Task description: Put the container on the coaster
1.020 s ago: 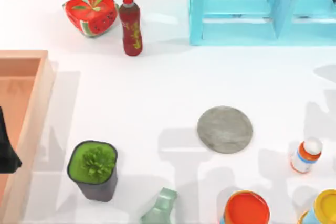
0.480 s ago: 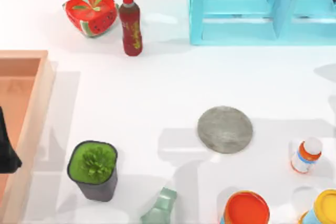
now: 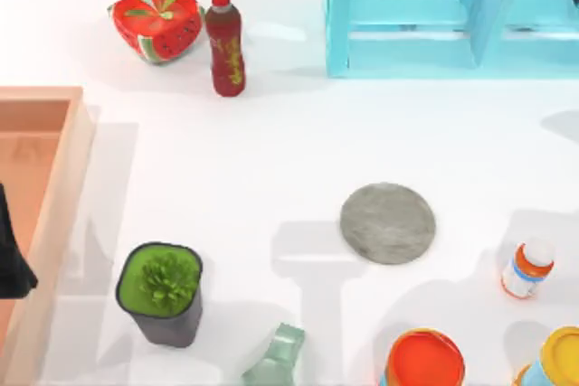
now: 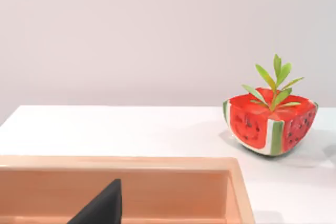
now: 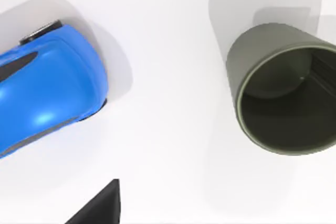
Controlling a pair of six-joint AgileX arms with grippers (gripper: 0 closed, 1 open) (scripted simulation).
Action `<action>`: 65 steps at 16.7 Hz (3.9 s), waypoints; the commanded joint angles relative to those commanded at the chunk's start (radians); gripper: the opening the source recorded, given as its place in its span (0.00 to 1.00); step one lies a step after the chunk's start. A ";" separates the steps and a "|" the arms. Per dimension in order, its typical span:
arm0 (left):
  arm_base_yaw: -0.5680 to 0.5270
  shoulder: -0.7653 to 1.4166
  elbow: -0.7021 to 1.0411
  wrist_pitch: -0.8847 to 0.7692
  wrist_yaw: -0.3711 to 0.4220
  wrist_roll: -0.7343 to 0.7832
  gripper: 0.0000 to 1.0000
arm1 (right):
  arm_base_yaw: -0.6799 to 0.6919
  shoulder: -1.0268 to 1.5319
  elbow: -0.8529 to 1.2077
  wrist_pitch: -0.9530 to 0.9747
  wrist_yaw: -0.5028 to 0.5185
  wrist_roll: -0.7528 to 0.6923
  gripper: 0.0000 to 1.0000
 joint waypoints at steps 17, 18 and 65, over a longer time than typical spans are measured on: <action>0.000 0.000 0.000 0.000 0.000 0.000 1.00 | 0.006 0.103 -0.276 0.380 0.000 0.007 1.00; 0.000 0.000 0.000 0.000 0.000 0.000 1.00 | 0.003 0.104 -0.283 0.387 0.000 0.005 1.00; 0.000 0.000 0.000 0.000 0.000 0.000 1.00 | 0.881 0.426 0.297 0.017 -0.009 1.846 0.00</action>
